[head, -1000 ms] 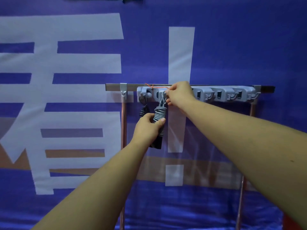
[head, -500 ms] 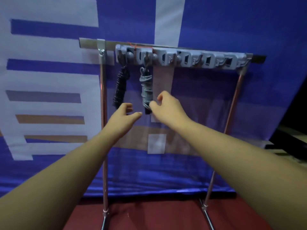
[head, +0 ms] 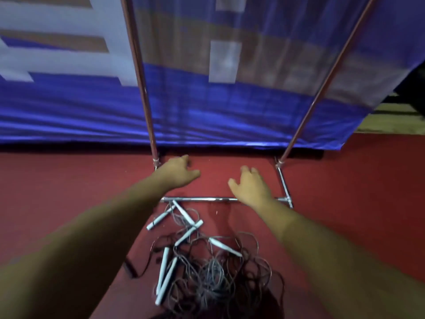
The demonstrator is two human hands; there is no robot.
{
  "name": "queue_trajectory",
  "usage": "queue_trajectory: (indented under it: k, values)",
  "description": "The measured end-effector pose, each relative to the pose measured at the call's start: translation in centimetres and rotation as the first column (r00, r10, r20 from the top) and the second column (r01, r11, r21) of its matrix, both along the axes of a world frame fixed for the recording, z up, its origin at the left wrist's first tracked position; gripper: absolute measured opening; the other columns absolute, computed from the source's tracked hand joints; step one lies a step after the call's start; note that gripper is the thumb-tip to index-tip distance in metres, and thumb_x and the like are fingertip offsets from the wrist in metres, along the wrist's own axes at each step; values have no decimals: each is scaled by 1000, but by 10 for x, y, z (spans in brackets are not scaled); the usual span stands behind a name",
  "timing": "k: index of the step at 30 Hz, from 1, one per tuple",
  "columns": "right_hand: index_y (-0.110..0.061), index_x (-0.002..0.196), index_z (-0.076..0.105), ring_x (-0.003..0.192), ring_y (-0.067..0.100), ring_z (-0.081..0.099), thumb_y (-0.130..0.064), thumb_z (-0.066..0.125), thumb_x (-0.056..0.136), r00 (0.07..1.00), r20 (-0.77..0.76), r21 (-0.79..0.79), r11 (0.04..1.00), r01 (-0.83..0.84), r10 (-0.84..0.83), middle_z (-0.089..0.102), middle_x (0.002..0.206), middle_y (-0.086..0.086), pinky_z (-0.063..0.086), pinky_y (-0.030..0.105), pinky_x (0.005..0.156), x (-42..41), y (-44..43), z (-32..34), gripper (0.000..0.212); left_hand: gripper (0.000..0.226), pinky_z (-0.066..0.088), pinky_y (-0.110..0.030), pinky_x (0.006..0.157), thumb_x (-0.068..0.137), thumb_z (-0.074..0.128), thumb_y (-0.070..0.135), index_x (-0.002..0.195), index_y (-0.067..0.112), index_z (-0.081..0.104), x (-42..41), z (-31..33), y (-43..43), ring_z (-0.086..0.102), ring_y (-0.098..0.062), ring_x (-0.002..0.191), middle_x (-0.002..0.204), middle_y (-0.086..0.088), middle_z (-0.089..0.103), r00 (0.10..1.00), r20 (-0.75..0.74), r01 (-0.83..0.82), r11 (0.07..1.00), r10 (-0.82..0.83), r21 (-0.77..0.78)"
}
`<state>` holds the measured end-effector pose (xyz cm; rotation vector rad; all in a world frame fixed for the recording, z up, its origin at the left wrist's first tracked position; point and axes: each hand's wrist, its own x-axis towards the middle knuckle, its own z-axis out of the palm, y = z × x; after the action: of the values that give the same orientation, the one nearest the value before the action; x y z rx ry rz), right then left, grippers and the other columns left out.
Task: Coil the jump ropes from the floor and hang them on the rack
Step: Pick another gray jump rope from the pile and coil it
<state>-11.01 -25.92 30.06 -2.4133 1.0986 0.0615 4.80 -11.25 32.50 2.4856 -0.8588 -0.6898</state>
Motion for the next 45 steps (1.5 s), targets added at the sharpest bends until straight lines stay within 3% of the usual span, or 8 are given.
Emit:
queue_trajectory:
  k: [12,16,24,28,34,37,40,45]
  values:
    - [-11,118,56,110,38,58,-34,55,84,978,-182,209,976,-64,103,52,117,15,51,41,91,-68,71,-157,41,39,42,-28,86,94,62,37,123,12,61,-76,-181,59,61,-31,113,122,-14,66,980,-171,139,966,-102,220]
    - [-12,126,56,118,34,53,-31,58,85,957,-202,265,953,-149,206,53,123,13,46,38,94,-75,97,-200,46,38,43,-19,77,72,80,39,105,19,76,-85,-219,83,70,-19,92,99,-5,73,962,-40,273,939,-271,210]
    - [-21,128,60,122,35,42,-55,59,85,918,-242,266,931,-250,315,49,125,14,39,38,105,-73,142,-267,54,55,50,-43,96,77,54,31,129,18,66,-83,-296,117,55,-40,120,134,-15,60,932,-122,362,905,-343,225]
    - [-32,115,69,115,35,44,-55,55,84,928,-228,257,937,-235,295,51,117,10,39,40,102,-73,150,-275,41,44,48,-32,76,70,49,32,101,12,72,-78,-282,108,64,-33,92,99,-13,66,938,-170,329,929,-301,172]
    - [-31,92,76,119,20,45,-40,67,86,989,-62,249,962,-115,134,53,120,-3,33,31,101,-57,129,-238,15,14,43,-29,72,82,78,20,83,22,64,-53,-238,98,63,-26,83,84,-3,66,951,-160,282,954,-263,106]
    - [-19,81,76,86,11,61,-26,72,87,994,84,427,899,-94,64,65,91,-6,47,29,83,-42,106,-186,10,11,45,-28,73,84,71,28,85,21,62,-46,-193,95,60,-20,78,82,0,66,964,-153,233,969,-219,85]
    - [-10,76,73,49,6,50,-12,69,89,983,169,600,783,-164,76,63,52,-8,38,23,53,-35,81,-107,14,39,46,-30,73,77,49,53,74,17,64,-46,-137,95,59,-19,76,77,-1,66,961,-130,250,968,-246,19]
    - [-3,84,72,41,11,52,-8,70,87,937,345,538,808,-240,49,57,59,11,42,21,49,-42,60,22,7,15,45,-18,64,87,68,23,73,21,68,-63,-48,98,57,-11,68,60,14,63,952,-224,191,976,-210,-104]
